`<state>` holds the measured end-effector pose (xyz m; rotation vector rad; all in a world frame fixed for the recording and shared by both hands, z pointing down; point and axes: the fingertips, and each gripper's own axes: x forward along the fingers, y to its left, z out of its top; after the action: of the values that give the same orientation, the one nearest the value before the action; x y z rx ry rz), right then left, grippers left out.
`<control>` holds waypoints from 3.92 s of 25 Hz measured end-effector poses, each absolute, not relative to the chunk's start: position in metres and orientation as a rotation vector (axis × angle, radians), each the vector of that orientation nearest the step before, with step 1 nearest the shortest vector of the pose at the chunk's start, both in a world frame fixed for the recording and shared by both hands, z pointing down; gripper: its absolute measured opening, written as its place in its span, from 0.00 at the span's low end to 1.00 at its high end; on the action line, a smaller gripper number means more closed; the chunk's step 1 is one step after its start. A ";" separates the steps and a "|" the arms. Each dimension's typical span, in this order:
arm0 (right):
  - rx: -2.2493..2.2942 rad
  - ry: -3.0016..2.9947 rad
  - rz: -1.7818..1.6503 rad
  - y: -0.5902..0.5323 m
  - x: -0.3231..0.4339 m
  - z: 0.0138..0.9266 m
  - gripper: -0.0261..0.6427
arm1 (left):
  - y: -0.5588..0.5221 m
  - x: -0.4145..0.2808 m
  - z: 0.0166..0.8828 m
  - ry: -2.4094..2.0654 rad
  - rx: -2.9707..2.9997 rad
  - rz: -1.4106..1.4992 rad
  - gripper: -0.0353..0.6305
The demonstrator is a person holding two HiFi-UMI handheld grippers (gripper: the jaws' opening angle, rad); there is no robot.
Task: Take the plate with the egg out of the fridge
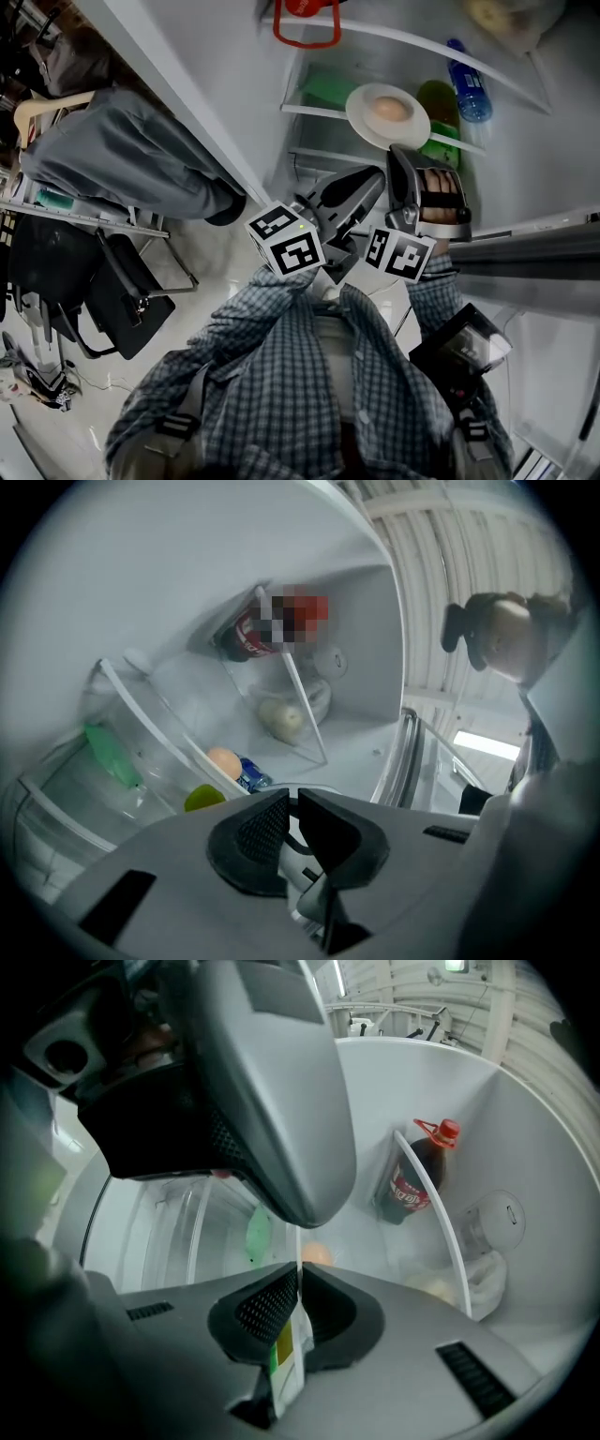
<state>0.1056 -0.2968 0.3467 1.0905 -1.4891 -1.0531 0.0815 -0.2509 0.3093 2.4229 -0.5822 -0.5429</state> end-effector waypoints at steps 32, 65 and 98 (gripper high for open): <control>1.049 -1.461 -1.106 -0.274 0.102 0.349 0.07 | -0.319 0.069 0.345 -0.572 1.679 -0.790 0.19; 1.727 -2.815 1.101 -0.262 0.149 0.324 0.13 | -0.318 0.054 0.344 -0.503 1.572 -0.886 0.18; 1.705 -2.763 1.935 -0.294 0.160 0.354 0.12 | -0.302 0.049 0.352 -0.468 1.592 -0.857 0.15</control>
<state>0.1603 -0.2943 0.3539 1.7051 -2.7633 1.9353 0.0487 -0.3020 0.3516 1.5920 -0.4676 -0.8574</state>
